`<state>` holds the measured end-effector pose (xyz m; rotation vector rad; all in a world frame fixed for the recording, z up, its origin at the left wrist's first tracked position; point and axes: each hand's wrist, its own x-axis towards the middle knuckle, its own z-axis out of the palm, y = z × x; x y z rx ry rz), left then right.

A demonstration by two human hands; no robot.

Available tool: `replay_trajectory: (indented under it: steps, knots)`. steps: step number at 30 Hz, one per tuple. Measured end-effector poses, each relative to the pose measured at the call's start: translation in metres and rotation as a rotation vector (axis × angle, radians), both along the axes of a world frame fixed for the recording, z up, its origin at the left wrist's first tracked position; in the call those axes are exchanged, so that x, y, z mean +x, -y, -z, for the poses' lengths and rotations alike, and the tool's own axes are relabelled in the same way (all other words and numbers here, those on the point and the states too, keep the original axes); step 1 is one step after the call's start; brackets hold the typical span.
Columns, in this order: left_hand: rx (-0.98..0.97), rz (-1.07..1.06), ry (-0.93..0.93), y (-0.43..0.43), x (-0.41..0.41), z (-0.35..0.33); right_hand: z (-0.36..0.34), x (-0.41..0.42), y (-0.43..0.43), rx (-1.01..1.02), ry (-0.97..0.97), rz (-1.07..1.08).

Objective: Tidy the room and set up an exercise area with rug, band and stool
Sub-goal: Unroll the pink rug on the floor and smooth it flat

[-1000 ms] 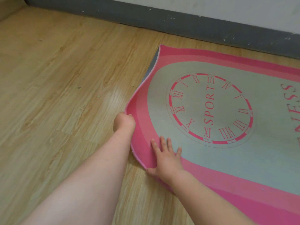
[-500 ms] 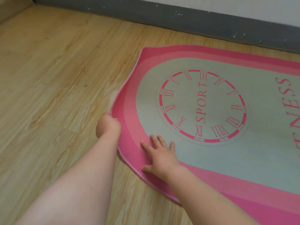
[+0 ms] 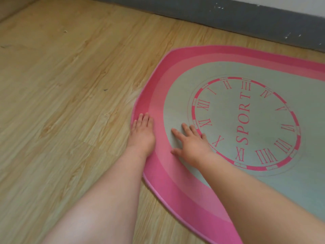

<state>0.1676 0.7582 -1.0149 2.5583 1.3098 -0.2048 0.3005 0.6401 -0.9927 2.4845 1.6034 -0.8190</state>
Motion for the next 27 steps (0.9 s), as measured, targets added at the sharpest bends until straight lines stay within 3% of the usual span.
replay_trajectory:
  steps: [13,27]
  knots:
    - [-0.016,-0.095,0.166,-0.066,0.04,0.015,-0.013,0.046,-0.088,-0.156,0.021,0.007]
    - [-0.144,0.105,0.054,-0.177,0.122,-0.006,-0.021,0.051,-0.13,-0.286,-0.016,0.064]
